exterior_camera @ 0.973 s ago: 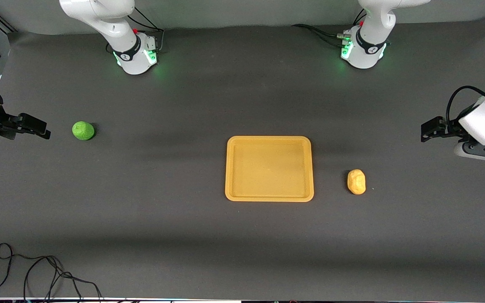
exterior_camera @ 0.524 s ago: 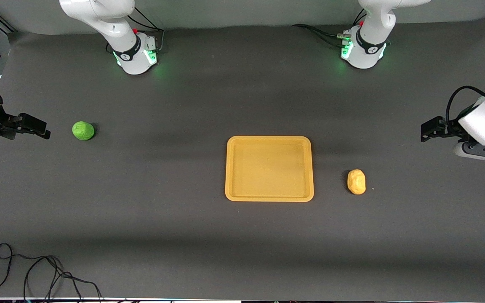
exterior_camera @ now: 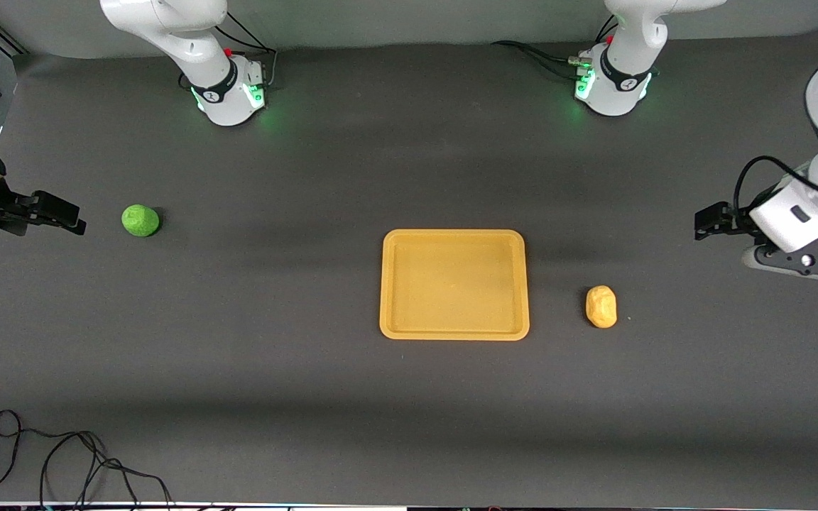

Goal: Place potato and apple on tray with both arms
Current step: 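Reach the left gripper to the yellow potato and grasp it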

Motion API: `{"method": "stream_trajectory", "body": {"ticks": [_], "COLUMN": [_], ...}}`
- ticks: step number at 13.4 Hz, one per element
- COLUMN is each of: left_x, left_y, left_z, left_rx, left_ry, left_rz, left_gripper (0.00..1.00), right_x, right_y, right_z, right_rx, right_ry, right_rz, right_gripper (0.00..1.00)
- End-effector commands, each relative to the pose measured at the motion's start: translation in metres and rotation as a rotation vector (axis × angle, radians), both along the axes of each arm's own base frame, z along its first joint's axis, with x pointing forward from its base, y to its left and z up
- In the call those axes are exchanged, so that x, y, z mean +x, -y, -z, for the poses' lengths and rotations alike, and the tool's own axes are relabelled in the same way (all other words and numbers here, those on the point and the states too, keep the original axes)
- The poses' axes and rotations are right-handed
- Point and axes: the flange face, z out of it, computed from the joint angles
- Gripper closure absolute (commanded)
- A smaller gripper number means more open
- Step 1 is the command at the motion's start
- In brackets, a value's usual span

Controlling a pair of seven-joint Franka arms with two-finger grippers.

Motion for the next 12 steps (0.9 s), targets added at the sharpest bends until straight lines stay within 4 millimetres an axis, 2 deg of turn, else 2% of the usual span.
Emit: {"method": "stream_trajectory", "body": {"ticks": [1, 3, 4, 5, 7, 9, 12], "left_x": [0.005, 0.022, 0.027, 0.028, 0.029, 0.03, 0.031], "left_y": [0.031, 0.056, 0.072, 0.077, 0.088, 0.095, 0.091], "left_z": [0.071, 0.123, 0.151, 0.17, 0.195, 0.224, 0.247], "left_rx": [-0.047, -0.118, -0.117, -0.114, -0.092, -0.082, -0.032], "left_ry": [-0.021, -0.014, -0.016, -0.025, -0.039, -0.048, -0.057], "left_rz": [0.001, -0.137, -0.128, -0.121, -0.107, -0.105, -0.068], "left_gripper": [0.0, 0.0, 0.0, 0.0, 0.0, 0.0, 0.0], "right_x": [0.0, -0.006, -0.015, -0.024, -0.052, -0.088, -0.152], "right_y": [-0.002, 0.008, 0.029, 0.048, 0.095, 0.131, 0.155], "right_z": [0.001, 0.008, 0.01, 0.013, 0.025, 0.04, 0.061], "right_rx": [-0.019, -0.023, -0.022, -0.03, -0.024, -0.018, -0.028], "right_ry": [-0.003, -0.019, -0.008, -0.001, 0.004, 0.015, 0.019], "right_rz": [0.003, -0.033, -0.047, -0.053, -0.065, -0.057, -0.052], "right_gripper": [0.0, 0.0, 0.0, 0.0, 0.0, 0.0, 0.0]}}
